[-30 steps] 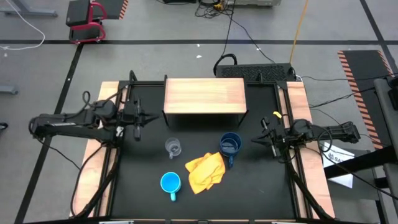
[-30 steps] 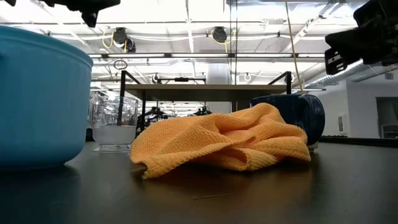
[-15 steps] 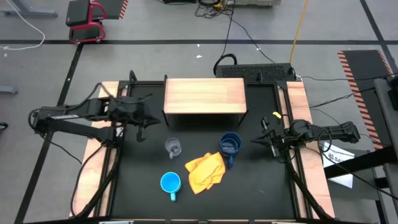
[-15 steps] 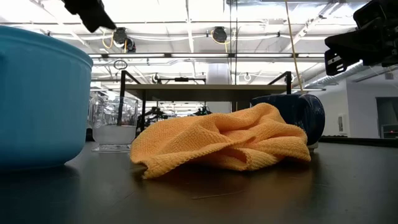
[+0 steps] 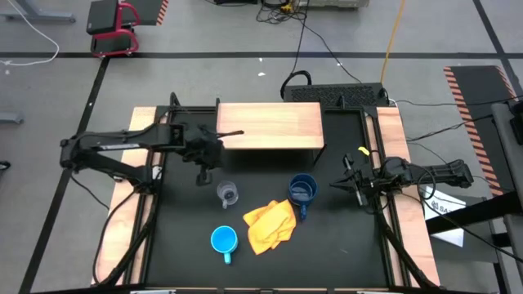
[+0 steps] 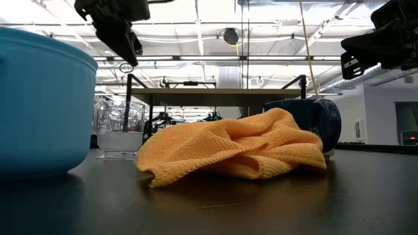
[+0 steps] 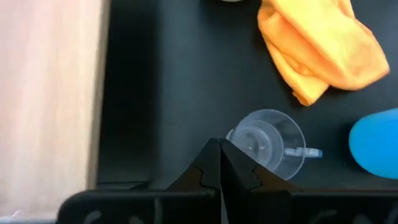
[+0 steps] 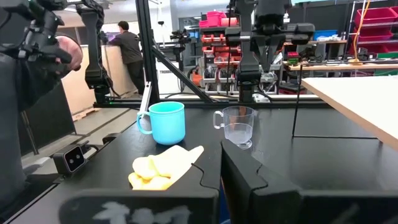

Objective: Stack small to large cups/mugs on shelf
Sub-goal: Put the transparent mug on the shelf

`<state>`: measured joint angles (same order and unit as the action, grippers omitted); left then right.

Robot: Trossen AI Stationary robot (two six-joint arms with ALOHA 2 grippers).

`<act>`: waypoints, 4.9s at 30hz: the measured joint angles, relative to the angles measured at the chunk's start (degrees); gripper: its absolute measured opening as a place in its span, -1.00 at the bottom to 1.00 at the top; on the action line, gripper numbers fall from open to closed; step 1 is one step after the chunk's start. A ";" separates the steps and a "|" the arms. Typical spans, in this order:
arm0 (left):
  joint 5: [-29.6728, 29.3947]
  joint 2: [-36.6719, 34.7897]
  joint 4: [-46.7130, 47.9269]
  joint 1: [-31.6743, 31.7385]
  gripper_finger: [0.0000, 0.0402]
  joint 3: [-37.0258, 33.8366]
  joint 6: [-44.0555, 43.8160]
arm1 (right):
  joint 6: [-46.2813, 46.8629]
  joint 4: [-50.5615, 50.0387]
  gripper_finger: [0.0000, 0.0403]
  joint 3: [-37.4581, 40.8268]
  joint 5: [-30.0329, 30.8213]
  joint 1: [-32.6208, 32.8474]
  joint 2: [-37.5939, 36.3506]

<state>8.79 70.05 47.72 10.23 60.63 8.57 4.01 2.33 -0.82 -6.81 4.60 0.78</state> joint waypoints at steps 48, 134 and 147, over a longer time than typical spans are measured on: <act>7.63 11.20 -1.41 -5.44 -1.00 0.56 4.88 | -0.13 -0.40 -1.00 0.00 -0.07 0.00 0.07; 6.01 14.77 -4.46 -5.50 -0.12 -2.62 4.88 | -0.14 -0.38 -1.00 0.00 -0.09 0.00 0.13; 4.64 16.70 -6.15 -5.00 -0.12 -2.55 6.78 | -0.15 -0.42 -1.00 0.00 -0.09 0.00 2.52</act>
<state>13.43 86.75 41.57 5.23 58.08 15.35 3.86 1.91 -0.82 -6.90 4.60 3.30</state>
